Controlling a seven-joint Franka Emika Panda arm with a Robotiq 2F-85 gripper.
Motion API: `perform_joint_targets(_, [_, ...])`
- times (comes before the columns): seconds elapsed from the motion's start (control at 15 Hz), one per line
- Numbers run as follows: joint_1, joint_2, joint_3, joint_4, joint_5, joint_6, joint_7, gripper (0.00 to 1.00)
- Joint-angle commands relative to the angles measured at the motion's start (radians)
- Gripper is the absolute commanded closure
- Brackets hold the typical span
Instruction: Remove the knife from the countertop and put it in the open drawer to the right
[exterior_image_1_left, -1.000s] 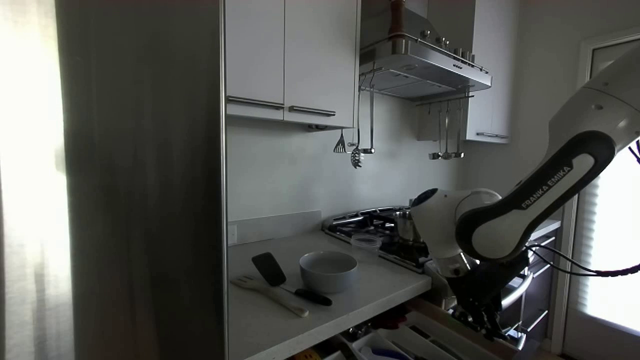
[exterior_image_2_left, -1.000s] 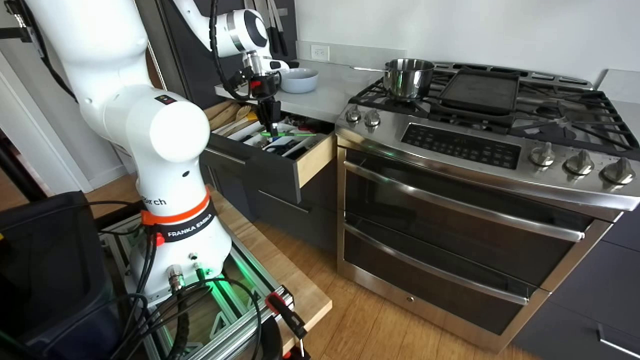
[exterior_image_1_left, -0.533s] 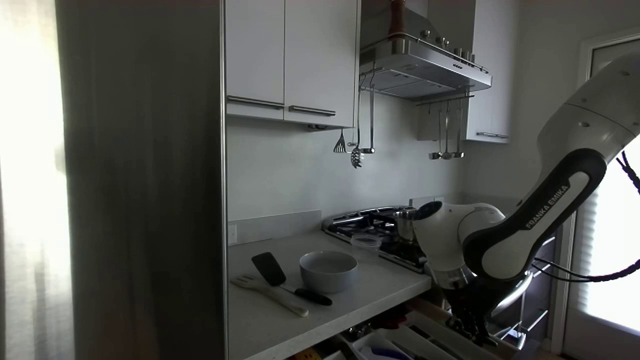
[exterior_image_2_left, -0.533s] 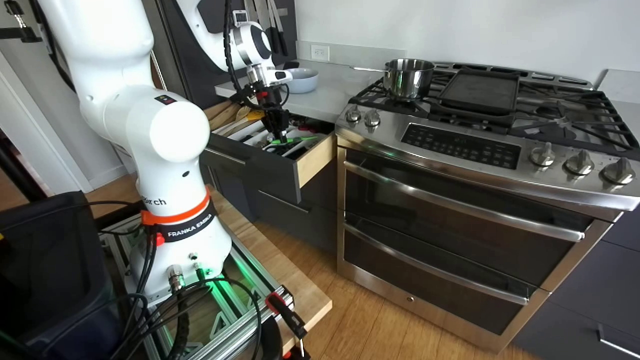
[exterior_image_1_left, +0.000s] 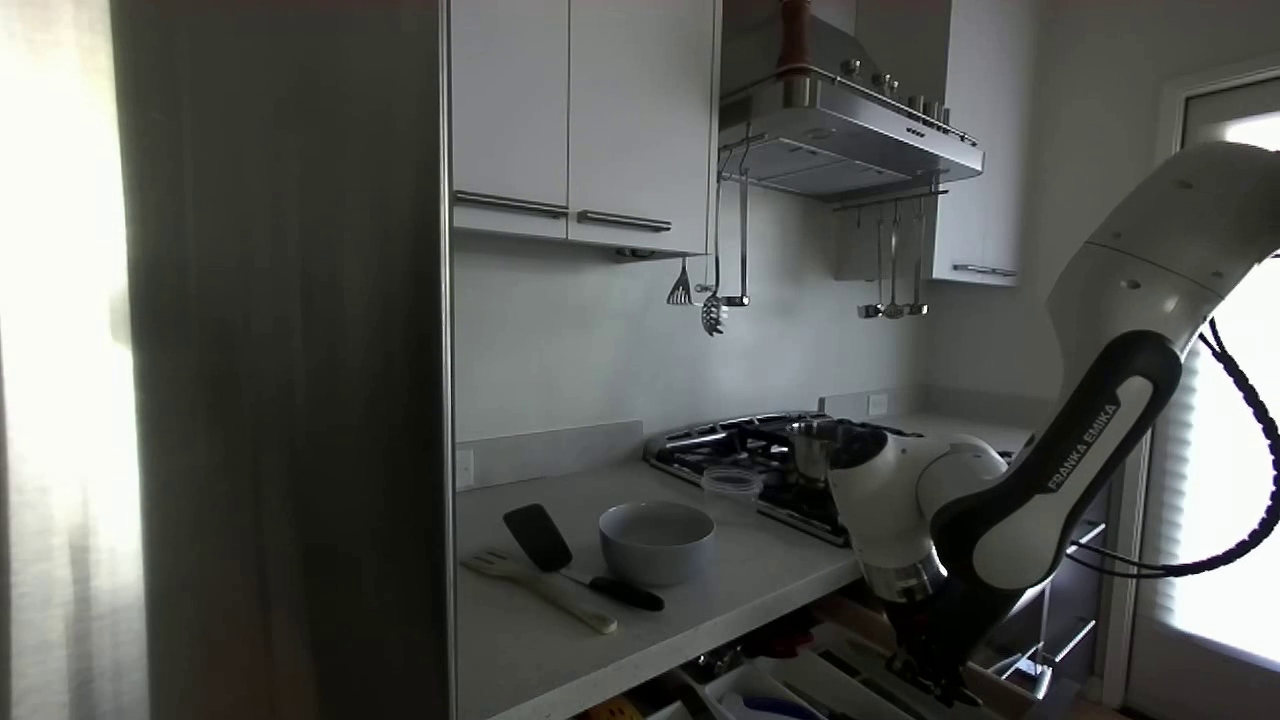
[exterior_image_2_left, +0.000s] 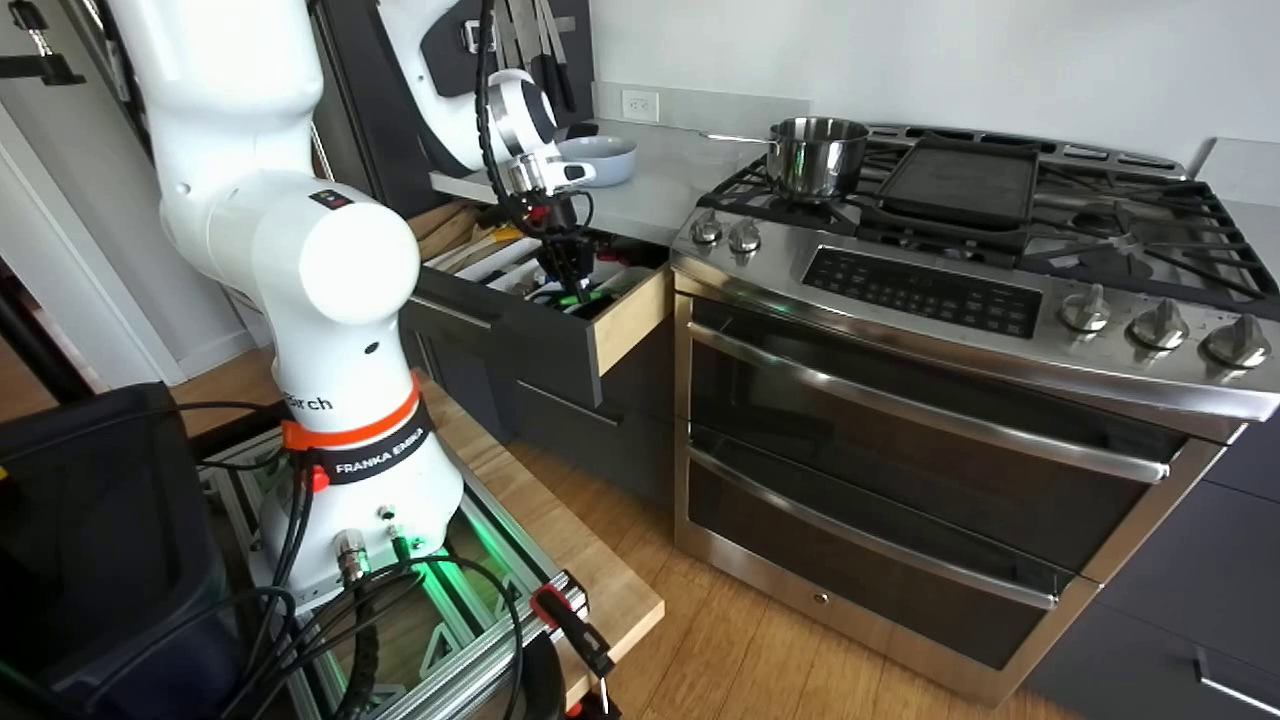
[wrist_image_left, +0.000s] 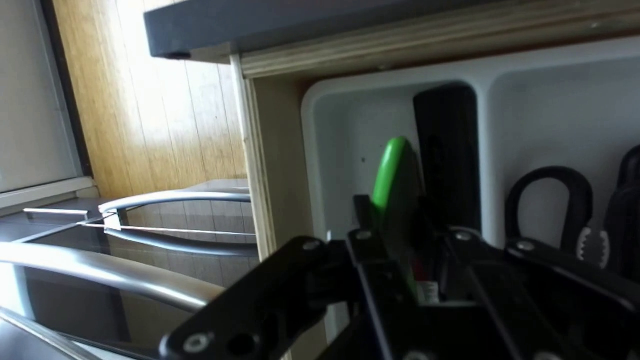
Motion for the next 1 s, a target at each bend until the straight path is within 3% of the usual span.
perform_joint_targets(0.0, [0.010, 0.034, -0.027, -0.005, -0.061, 0.050, 0.036, 0.94])
perform_joint_targets(0.27, [0.018, 0.058, -0.039, -0.006, -0.089, 0.082, 0.035, 0.92])
perform_joint_targets(0.33, [0.019, 0.061, -0.041, -0.005, -0.091, 0.084, 0.033, 0.56])
perform_joint_targets(0.73, [0.034, 0.004, -0.022, 0.021, -0.042, 0.067, 0.001, 0.12])
perform_joint_targets(0.87, [0.045, -0.039, -0.001, 0.041, -0.001, 0.049, -0.021, 0.01])
perform_joint_targets(0.93, [0.052, -0.063, 0.012, 0.052, 0.027, 0.039, -0.037, 0.00])
